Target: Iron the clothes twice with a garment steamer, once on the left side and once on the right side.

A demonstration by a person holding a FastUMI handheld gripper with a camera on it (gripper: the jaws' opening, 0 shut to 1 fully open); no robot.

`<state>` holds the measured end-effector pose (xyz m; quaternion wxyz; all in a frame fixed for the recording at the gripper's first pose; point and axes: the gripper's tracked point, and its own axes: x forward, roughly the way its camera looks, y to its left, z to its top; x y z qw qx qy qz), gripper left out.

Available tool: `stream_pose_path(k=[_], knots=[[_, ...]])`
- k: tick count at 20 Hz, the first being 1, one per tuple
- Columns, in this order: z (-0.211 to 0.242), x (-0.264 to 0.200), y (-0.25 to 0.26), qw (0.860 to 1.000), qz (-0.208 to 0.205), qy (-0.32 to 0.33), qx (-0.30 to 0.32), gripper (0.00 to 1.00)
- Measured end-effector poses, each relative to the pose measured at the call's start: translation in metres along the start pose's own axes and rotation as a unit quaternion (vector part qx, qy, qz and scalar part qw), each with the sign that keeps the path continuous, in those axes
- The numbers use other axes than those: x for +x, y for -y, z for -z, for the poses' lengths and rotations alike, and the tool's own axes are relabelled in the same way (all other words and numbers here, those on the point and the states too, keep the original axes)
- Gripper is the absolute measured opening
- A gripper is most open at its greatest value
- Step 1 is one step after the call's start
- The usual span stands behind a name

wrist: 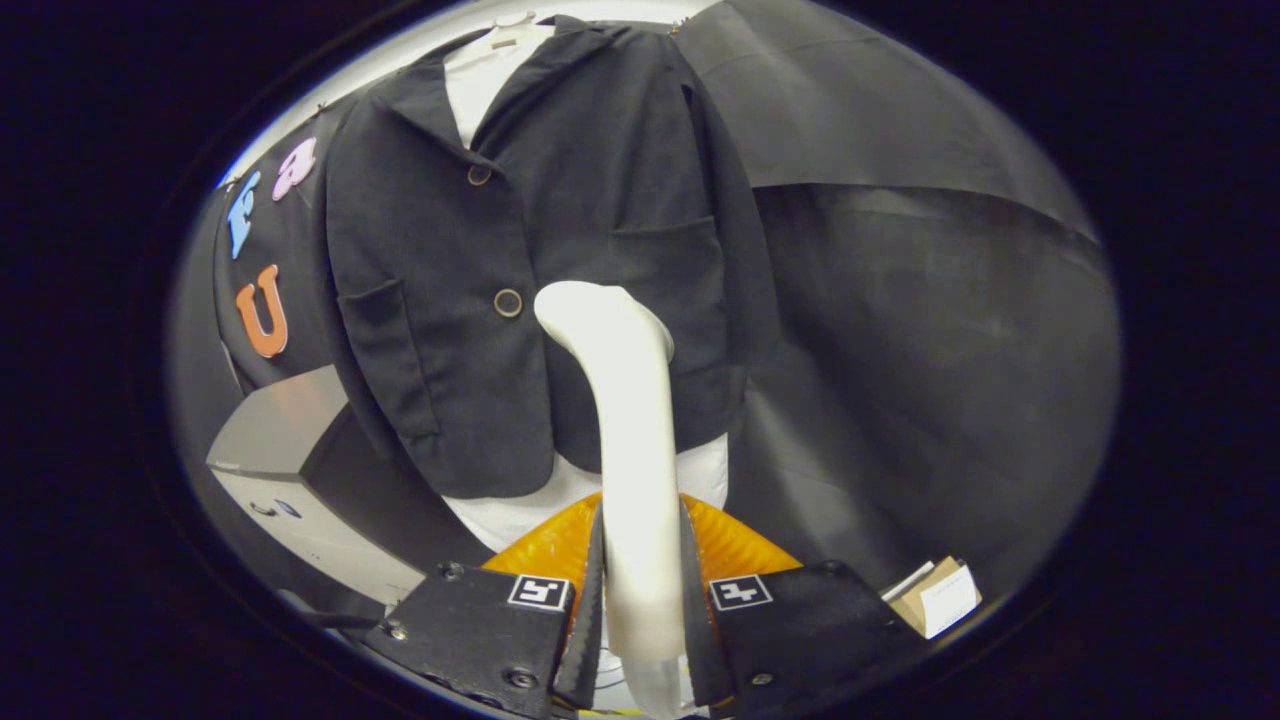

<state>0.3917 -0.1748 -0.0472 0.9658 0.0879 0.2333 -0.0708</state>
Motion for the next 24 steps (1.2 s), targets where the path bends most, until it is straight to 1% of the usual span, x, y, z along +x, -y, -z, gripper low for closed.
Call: stream_pose_path(k=[6, 13, 16, 20, 24], knots=[[0.022, 0.01, 0.007, 0.999, -0.023, -0.024, 0.0, 0.38], [0.049, 0.024, 0.02, 0.996, -0.075, -0.056, 0.01, 0.38], [0.06, 0.02, 0.023, 0.994, -0.087, -0.063, 0.016, 0.38], [0.074, -0.012, 0.018, 0.995, -0.089, -0.052, 0.017, 0.38], [0.088, -0.067, -0.004, 0.997, -0.078, -0.024, 0.013, 0.38]])
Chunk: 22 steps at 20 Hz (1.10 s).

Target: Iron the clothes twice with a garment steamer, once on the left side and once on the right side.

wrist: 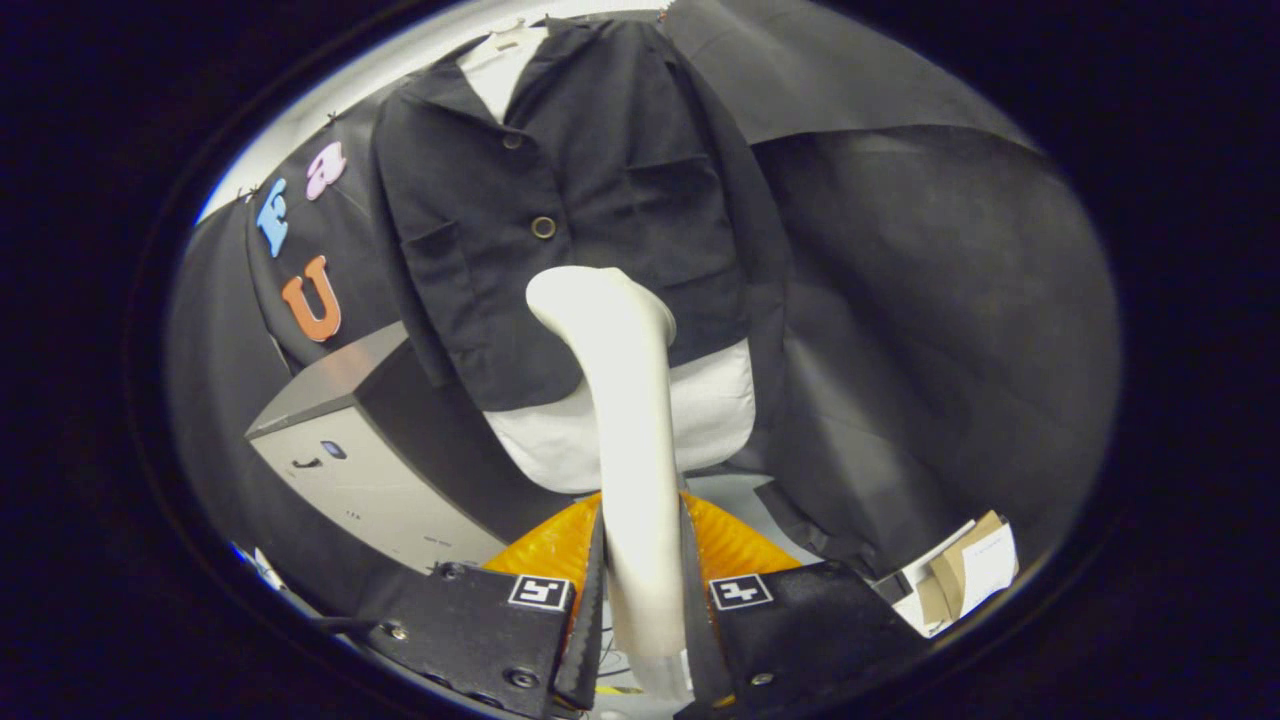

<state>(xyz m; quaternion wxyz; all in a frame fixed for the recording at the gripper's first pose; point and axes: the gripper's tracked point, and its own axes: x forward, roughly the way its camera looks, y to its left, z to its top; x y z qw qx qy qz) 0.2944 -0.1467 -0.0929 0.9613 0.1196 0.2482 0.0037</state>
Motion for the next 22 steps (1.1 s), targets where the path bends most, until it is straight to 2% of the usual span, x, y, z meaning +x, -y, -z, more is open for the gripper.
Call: stream_pose_path(k=[7, 14, 19, 22], knots=[[0.045, -0.087, -0.081, 0.998, 0.004, 0.051, -0.034, 0.38], [0.082, -0.156, -0.158, 0.996, -0.026, 0.063, -0.063, 0.38], [0.105, -0.197, -0.187, 0.994, -0.059, 0.06, -0.067, 0.38], [0.114, -0.217, -0.19, 0.993, -0.063, 0.072, -0.07, 0.38]])
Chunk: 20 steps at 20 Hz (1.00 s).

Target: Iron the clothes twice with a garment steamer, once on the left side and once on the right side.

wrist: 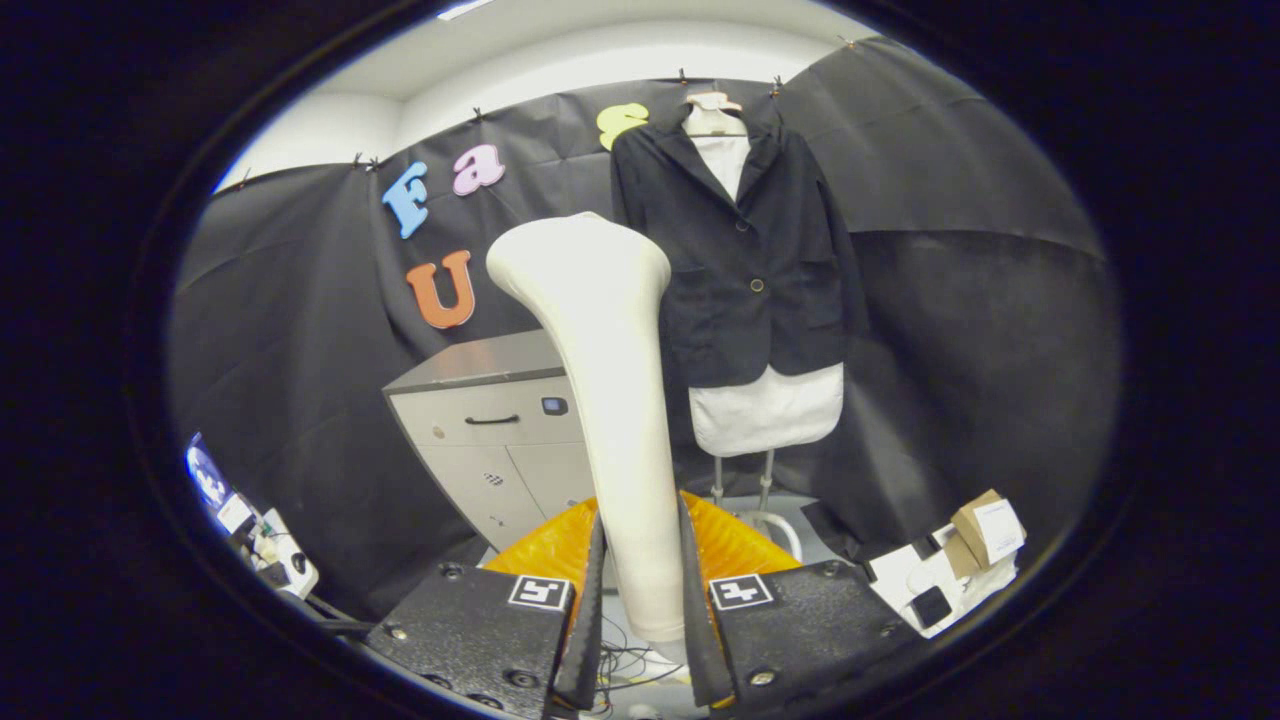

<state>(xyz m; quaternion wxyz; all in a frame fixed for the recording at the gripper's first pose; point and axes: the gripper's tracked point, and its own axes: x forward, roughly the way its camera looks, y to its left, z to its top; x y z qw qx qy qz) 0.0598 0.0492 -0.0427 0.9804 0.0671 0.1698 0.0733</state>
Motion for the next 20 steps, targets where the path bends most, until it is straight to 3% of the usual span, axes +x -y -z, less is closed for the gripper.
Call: stream_pose_path(k=[6, 20], knots=[[0.021, -0.031, -0.003, 1.0, -0.004, 0.002, 0.009, 0.38], [0.026, -0.031, -0.013, 1.0, -0.011, 0.002, 0.005, 0.38]])
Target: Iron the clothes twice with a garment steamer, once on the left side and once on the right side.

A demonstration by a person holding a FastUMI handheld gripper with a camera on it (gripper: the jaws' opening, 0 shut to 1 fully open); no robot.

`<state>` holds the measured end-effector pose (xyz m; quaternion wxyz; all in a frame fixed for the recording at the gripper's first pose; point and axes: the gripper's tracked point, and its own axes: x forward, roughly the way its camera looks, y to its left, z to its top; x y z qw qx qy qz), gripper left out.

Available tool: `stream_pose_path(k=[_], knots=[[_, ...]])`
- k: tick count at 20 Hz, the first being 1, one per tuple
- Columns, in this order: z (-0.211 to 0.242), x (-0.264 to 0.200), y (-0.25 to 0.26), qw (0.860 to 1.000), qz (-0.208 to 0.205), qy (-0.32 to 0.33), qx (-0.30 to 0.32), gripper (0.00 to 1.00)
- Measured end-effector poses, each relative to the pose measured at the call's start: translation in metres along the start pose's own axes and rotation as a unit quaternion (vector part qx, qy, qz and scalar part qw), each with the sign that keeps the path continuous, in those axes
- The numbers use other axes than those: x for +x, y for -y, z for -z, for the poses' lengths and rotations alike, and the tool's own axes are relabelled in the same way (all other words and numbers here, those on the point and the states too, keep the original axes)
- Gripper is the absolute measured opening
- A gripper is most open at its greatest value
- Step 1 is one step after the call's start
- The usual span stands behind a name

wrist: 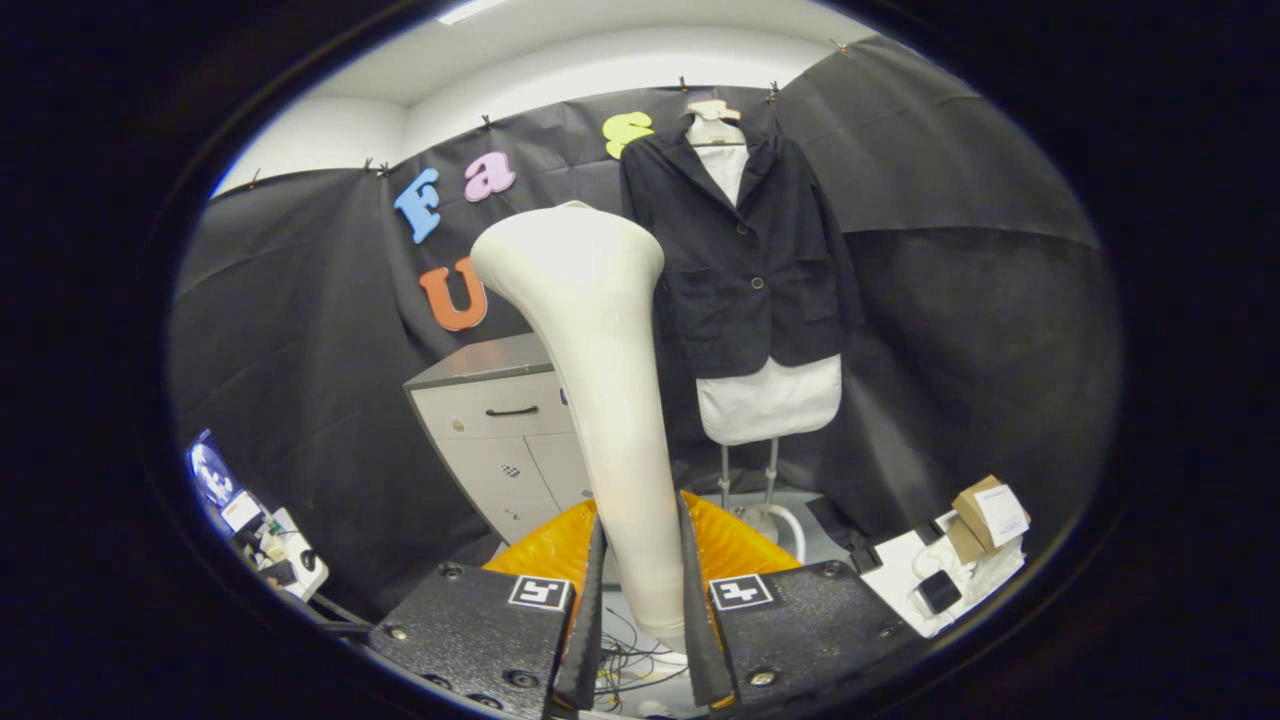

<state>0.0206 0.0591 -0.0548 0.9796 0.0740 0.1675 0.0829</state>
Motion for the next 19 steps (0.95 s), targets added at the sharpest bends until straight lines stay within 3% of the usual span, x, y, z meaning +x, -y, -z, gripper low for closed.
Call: stream_pose_path(k=[19], knots=[[-0.011, 0.006, -0.024, 0.999, -0.025, -0.006, -0.024, 0.38]])
